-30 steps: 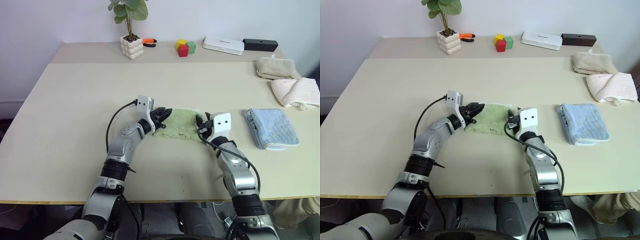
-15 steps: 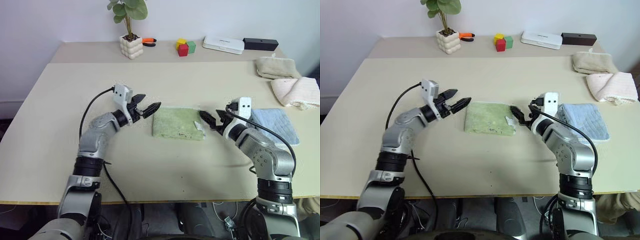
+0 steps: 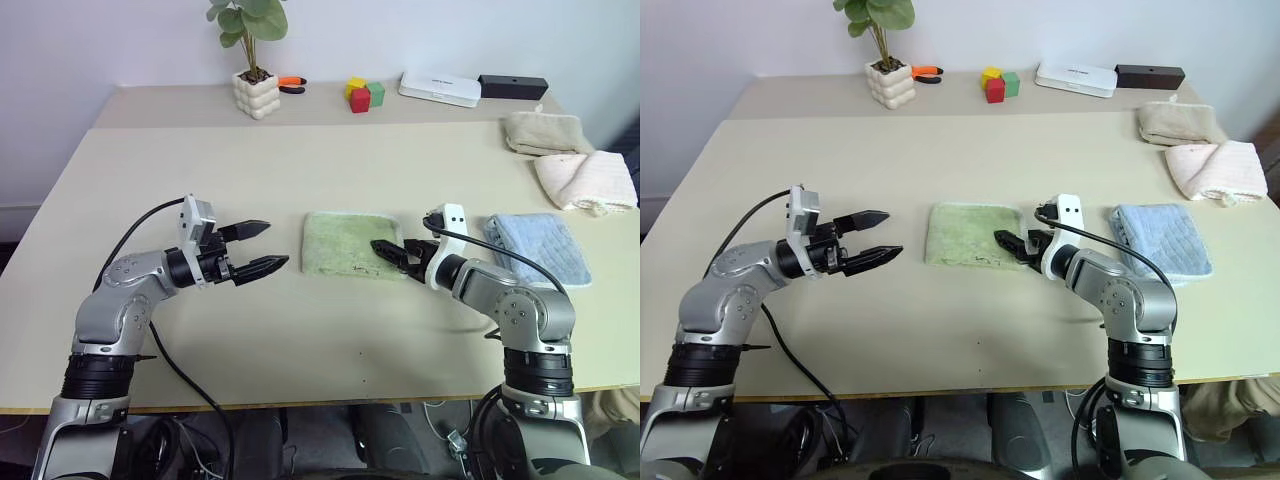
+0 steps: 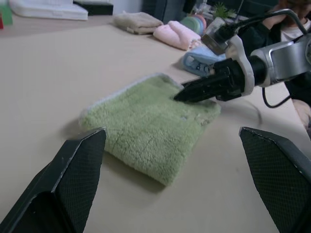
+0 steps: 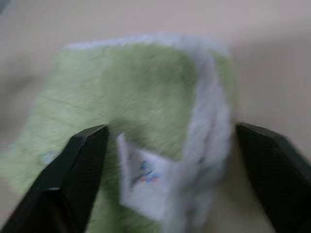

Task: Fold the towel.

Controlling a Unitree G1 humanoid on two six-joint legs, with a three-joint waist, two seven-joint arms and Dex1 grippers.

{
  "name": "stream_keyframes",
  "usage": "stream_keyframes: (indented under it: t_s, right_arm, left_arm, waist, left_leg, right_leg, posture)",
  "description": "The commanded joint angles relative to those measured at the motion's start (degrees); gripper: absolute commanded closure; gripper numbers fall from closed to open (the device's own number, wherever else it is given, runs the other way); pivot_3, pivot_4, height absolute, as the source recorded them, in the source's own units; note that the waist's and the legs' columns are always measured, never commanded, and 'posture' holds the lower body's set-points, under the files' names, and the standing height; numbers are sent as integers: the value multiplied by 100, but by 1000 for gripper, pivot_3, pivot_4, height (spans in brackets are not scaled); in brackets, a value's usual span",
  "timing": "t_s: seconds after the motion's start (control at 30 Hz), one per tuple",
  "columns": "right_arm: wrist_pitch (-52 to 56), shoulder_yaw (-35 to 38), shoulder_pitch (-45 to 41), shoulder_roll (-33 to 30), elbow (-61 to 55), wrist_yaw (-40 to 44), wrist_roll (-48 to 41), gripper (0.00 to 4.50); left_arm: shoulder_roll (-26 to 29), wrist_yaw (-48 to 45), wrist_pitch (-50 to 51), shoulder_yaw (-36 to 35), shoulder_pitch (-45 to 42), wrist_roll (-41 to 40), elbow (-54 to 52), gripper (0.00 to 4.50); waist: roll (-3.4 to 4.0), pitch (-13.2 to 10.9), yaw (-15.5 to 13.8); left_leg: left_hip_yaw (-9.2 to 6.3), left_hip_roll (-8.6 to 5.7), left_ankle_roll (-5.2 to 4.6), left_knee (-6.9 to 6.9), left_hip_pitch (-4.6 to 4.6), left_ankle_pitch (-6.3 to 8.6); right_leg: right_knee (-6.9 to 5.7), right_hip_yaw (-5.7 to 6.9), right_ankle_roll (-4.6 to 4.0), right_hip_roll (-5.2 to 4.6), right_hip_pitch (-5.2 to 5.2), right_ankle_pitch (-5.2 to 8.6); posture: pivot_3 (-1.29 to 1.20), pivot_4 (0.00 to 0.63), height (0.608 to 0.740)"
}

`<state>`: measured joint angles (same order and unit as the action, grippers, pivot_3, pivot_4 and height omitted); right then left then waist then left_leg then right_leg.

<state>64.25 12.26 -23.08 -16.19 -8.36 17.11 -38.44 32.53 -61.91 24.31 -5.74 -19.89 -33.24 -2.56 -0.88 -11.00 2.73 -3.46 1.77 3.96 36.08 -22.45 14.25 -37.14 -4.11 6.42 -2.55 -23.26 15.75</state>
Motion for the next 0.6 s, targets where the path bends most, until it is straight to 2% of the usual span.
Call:
stream_keyframes:
  t_s: [0.03, 0.17, 0.4, 0.6]
  right_arm:
    - [464, 237, -130, 323, -113, -17, -577, 2289]
    - [607, 404, -215, 486, -120, -181, -719, 4365]
    - [584, 749, -304, 687, -103, -499, -871, 4443]
    - [599, 791, -330, 591, -140, -479, -980, 4443]
  left_arm:
    - [-27, 51, -33, -96, 2, -131, -242, 0]
    - [-164, 169, -72, -43, 12, -86, -274, 0]
    - [-303, 283, -123, -48, -29, -42, -176, 0]
    - [-238, 409, 251, -435, -465, -467, 132, 0]
  waist:
    - [1, -1, 10]
    - [3, -2, -14]
    - [3, -2, -17]
    - [2, -2, -16]
  left_leg:
    - [0, 2, 0, -1, -1, 0]
    - [1, 1, 0, 2, -6, 0]
    - [1, 1, 0, 1, -7, 0]
    - [1, 1, 0, 2, -8, 0]
  right_leg:
    - [-1, 0, 0, 3, -3, 0]
    - [-3, 0, 1, 0, -7, 0]
    - [-1, 0, 1, -1, -7, 0]
    - [-4, 0, 1, 1, -10, 0]
  posture:
    - [0, 150, 740]
    - [0, 150, 740]
    - [0, 150, 740]
    - [0, 150, 740]
